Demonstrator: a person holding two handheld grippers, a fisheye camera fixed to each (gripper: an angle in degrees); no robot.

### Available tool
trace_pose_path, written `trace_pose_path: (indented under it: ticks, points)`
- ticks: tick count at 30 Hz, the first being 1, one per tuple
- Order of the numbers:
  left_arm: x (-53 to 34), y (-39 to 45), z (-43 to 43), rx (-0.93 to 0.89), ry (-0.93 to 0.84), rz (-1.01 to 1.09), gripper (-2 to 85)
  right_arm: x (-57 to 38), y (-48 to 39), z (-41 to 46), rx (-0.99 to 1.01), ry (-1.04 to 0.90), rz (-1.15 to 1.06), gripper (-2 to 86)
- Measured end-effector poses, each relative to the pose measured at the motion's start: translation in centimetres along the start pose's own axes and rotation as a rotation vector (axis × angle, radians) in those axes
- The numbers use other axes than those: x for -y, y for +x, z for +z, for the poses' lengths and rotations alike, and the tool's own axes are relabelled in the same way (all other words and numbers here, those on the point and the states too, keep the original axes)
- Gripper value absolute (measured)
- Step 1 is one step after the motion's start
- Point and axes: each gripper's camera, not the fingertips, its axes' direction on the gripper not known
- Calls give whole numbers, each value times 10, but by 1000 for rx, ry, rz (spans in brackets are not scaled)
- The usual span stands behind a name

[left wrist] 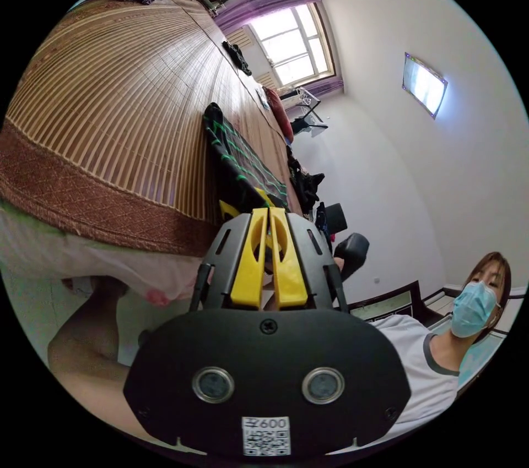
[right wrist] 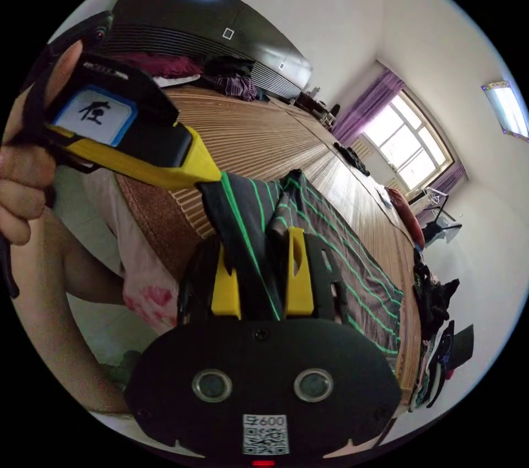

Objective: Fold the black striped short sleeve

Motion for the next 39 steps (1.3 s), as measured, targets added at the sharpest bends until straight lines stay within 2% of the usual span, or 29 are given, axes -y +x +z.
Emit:
trace_pose_path:
  ticks: [5, 13, 17, 22, 26, 31, 34, 39]
  points:
    - [-12, -7, -20, -37, 8, -12, 6, -45, -17, 17, 14, 55, -40, 5]
    - [-51, -11, -53, -126, 75, -34, 6, -113, -25, 6, 173, 144, 5, -3]
    - [-55, -10, -53, -183, 112, -60, 5, -130, -33, 10, 190, 147, -10, 17]
    - [-55, -1, -50, -215, 144, -64, 6, -139, -44, 2, 163, 195, -23, 102]
    - [-55, 2, -48, -227, 165, -83, 6, -135, -59, 4, 41, 177, -77, 121]
    - [-53, 7, -34, -246, 148, -84, 10, -114, -69, 31, -20, 51, -133, 79]
    - [-49, 5, -28, -226, 139, -84, 16, -107, -56, 33, 69, 48, -88, 11]
    - [-24, -11, -15, -242, 126, -54, 66, -97, -35, 23, 186, 53, -4, -4]
